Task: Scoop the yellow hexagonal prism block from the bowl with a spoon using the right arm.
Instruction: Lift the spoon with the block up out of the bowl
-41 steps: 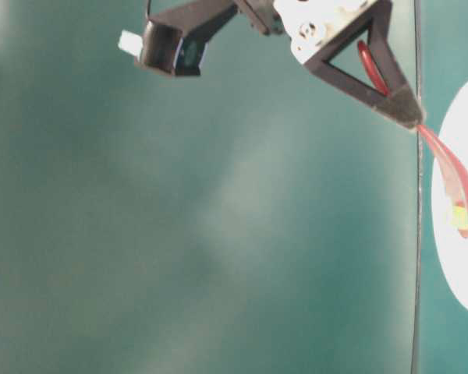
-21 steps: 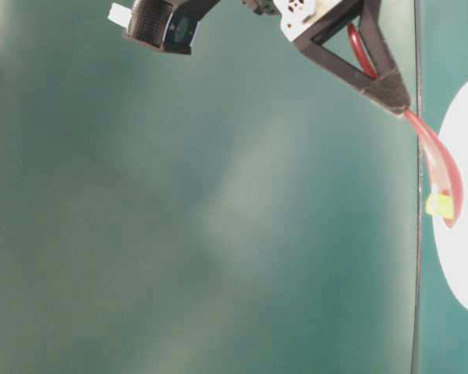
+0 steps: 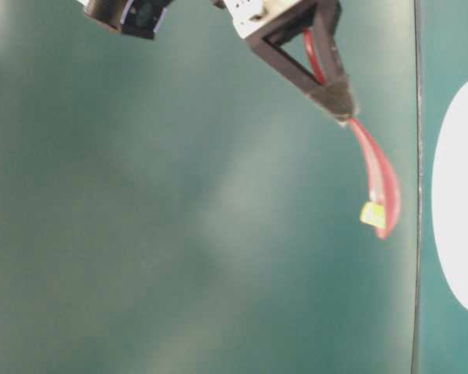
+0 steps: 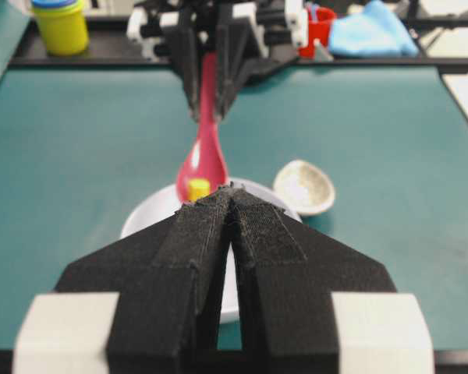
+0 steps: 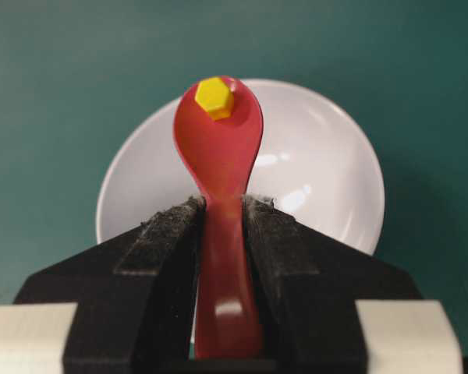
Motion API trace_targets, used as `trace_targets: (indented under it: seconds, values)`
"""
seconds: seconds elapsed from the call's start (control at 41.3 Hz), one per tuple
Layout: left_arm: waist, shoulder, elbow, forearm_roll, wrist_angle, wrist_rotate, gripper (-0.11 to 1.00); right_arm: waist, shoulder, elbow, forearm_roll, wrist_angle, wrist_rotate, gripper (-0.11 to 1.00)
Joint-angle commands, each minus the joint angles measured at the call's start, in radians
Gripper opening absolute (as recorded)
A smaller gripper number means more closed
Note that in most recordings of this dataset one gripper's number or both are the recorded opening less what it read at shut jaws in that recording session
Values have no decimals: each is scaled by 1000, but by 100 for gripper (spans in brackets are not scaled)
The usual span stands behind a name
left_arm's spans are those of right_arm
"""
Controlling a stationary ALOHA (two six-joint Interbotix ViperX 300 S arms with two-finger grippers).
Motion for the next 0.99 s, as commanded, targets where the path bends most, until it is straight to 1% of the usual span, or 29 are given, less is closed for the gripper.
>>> trace_targets:
  seconds: [0.0, 0.145, 0.266, 0.314, 0.653, 0.798, 0.968]
  values:
    - [0, 5, -26, 3, -9, 0, 2, 3, -51, 2, -5, -32, -5, 24]
    - [0, 5, -26, 3, -9, 0, 2, 5, -95, 37, -12, -103, -5, 24]
    - [2, 5, -26, 3, -9, 0, 2, 5, -130, 60, -17, -138, -8, 24]
    - [2, 5, -26, 3, -9, 0, 2, 5, -141, 66, -26, -147, -8, 24]
    - [2, 5, -26, 3, -9, 0, 2, 6, -161, 69, -28, -141, 9, 24]
    - [2, 5, -26, 3, -9, 0, 2, 5, -163, 64, -26, -123, 11, 24]
    - [0, 5, -26, 3, -12, 0, 2, 6, -166, 60, -26, -130, 11, 24]
